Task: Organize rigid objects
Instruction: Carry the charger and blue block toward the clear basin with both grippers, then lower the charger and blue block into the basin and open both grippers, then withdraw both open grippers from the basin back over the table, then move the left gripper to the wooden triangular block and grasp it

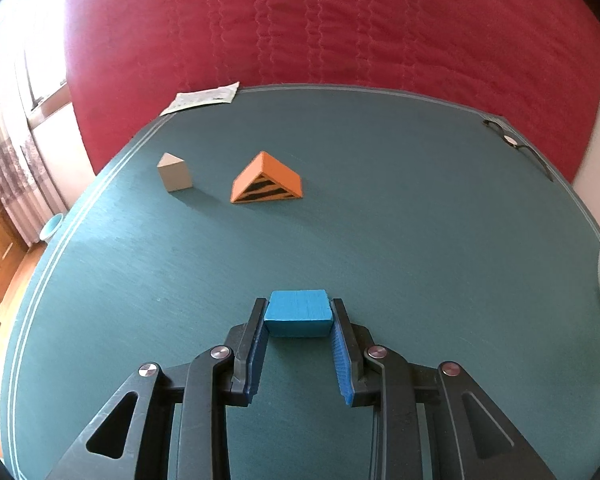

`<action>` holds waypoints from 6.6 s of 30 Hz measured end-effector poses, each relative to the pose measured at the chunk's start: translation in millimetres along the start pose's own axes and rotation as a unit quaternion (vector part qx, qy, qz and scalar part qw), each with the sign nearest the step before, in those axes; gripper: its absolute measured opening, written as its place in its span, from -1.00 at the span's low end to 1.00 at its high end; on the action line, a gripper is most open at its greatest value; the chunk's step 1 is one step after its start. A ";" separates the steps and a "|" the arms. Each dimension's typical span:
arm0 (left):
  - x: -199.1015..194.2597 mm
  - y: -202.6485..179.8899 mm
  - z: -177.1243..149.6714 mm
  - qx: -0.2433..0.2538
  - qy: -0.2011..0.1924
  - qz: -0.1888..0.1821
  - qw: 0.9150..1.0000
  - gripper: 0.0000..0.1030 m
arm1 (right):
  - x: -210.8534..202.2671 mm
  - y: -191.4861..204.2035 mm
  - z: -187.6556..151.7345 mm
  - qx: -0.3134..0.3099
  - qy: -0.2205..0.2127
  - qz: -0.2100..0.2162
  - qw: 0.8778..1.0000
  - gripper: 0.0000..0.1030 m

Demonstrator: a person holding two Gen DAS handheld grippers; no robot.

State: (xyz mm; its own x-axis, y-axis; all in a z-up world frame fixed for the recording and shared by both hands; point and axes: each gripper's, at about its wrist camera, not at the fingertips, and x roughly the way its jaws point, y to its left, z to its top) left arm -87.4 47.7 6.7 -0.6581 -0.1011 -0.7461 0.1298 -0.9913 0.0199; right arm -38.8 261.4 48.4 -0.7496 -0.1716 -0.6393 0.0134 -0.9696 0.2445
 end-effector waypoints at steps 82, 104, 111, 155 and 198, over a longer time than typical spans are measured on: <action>-62.3 -231.5 -6.7 0.221 -0.001 -0.296 0.929 0.34 | -70.8 -135.4 -8.9 0.088 -0.113 -0.207 0.968 -0.20; -37.5 -183.3 0.3 0.185 -0.023 -0.199 0.962 0.92 | -64.3 -101.7 -18.8 0.039 -0.112 -0.211 0.970 0.06; -27.0 -159.1 9.7 0.158 -0.024 -0.168 0.973 0.92 | -60.0 -73.2 -22.4 0.004 -0.116 -0.203 0.972 0.07; 0.1 -33.0 29.4 0.067 -0.034 -0.055 0.996 0.96 | 23.2 56.6 -29.1 -0.100 0.004 -0.054 0.994 0.20; 77.3 113.5 87.9 -0.083 0.015 0.059 0.995 0.58 | 52.8 95.8 -28.1 -0.118 0.050 0.006 0.992 0.20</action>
State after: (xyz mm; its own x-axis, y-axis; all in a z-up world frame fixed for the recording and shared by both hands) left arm -188.7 -80.0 9.7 -0.6081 -0.2112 -0.7652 0.3271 -0.9450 0.0009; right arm -58.5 154.5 17.6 -0.6792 -0.1883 -0.7094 0.1849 -0.9792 0.0829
